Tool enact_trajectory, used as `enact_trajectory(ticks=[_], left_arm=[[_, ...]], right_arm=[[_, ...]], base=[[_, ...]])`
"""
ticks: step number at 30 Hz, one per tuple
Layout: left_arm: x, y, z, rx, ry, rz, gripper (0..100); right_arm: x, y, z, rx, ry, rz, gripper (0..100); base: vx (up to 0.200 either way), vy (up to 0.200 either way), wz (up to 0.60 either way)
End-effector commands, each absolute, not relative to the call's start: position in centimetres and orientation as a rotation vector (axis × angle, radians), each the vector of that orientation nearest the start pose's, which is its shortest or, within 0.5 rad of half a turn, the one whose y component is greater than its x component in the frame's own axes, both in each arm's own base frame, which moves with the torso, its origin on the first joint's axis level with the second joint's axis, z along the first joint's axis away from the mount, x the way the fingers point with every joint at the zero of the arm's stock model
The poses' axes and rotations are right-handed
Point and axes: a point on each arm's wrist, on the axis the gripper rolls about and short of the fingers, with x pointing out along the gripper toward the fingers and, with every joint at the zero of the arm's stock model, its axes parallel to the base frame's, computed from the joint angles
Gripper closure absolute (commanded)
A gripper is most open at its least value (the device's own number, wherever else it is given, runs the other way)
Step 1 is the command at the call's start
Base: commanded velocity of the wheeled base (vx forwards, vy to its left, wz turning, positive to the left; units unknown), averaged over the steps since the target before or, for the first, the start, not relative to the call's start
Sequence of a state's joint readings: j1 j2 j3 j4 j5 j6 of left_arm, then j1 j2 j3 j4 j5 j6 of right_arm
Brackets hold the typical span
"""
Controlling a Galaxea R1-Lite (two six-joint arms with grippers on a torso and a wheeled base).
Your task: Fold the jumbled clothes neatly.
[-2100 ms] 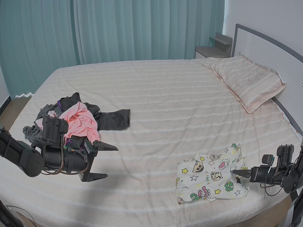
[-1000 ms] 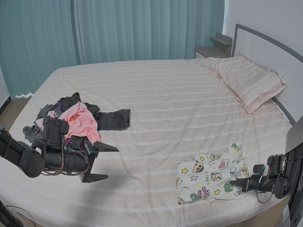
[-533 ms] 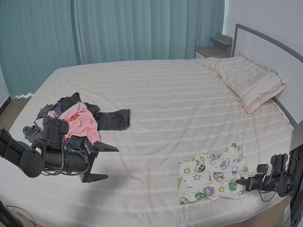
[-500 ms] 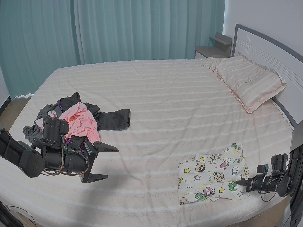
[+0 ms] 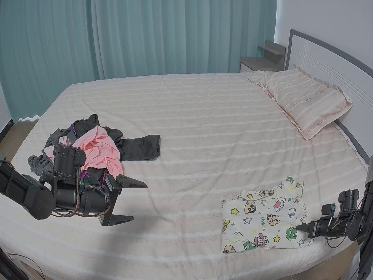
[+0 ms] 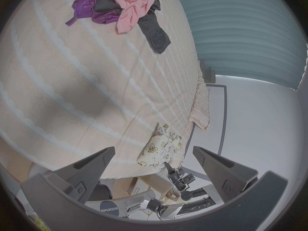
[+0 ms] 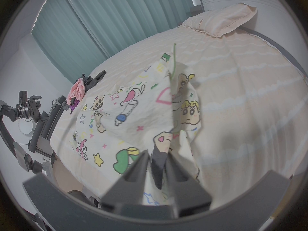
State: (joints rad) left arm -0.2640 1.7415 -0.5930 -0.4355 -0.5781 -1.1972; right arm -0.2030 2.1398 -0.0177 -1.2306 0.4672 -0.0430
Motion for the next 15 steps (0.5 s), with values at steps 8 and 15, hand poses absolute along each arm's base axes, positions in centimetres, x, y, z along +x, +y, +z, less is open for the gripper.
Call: enact_trajectory(ticks=[8, 15], left_arm=[[25.4, -8.1, 10.3, -1.186, 1.125, -0.275, 0], [25.4, -8.1, 10.2, -1.186, 1.127, -0.273, 0]], right_arm=[[19.6, -3.4, 0.6, 0.244, 0.711, 0.242, 0], [20.5, -2.5, 4.7, 0.26, 0.514, 0.273, 0]], base=[[0.0, 0.0, 0.0], [0.0, 0.0, 0.0]])
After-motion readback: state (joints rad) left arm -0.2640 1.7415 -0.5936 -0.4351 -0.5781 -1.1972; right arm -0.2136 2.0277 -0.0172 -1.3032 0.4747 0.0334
